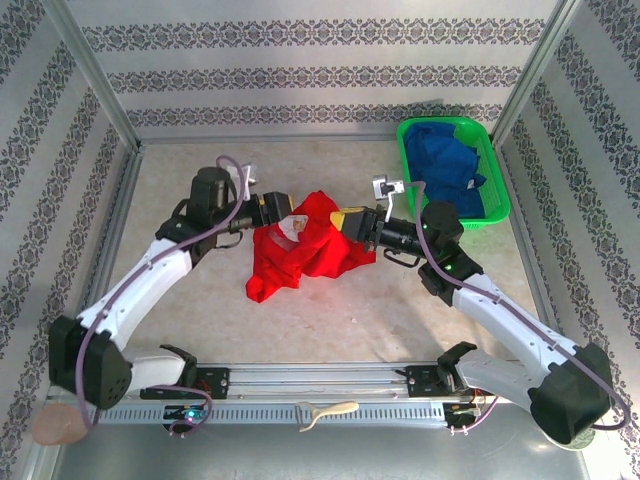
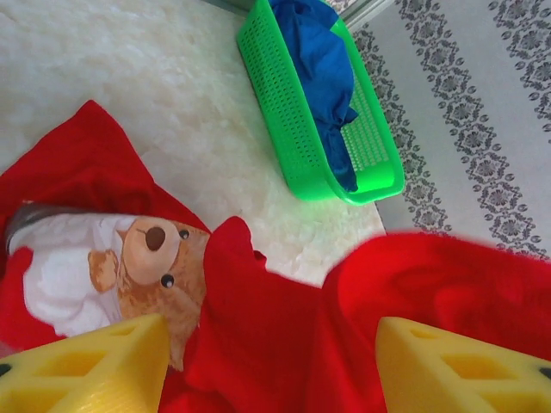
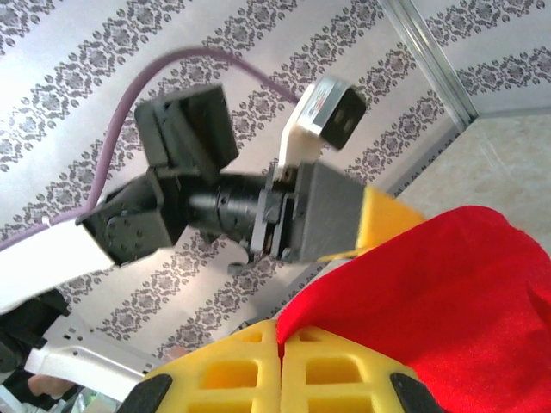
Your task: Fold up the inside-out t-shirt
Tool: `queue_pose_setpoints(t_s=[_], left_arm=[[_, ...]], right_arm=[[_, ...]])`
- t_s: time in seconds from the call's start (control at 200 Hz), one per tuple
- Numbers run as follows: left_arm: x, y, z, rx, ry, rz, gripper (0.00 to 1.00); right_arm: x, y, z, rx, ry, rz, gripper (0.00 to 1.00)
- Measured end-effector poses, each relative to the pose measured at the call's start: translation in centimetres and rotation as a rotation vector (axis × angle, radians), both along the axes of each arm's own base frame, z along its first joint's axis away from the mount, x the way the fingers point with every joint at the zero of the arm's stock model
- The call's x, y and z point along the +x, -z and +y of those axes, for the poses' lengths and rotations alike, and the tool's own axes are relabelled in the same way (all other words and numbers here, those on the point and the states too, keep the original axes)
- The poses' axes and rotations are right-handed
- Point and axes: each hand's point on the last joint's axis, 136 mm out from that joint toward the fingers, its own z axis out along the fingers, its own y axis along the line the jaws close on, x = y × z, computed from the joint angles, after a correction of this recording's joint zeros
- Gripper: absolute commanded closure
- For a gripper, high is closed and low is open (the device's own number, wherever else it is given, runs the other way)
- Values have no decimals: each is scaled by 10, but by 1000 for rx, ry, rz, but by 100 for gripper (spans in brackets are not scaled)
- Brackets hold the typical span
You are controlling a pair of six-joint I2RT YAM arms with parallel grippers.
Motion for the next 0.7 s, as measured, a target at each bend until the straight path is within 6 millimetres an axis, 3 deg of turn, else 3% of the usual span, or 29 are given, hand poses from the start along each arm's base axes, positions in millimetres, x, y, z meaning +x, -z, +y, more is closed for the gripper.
queue_pose_setpoints(t_s=[0.18, 0.355, 0.699], left_arm=[[-26, -20, -30, -14, 62, -71, 34], [-29, -16, -57, 27, 96, -82, 33], [-2, 21, -48, 170, -22, 10, 30]], right_arm=[[2, 5, 1, 3, -1, 11, 100], [2, 10, 1, 2, -1, 24, 100], [1, 11, 0, 8, 3, 30, 100]])
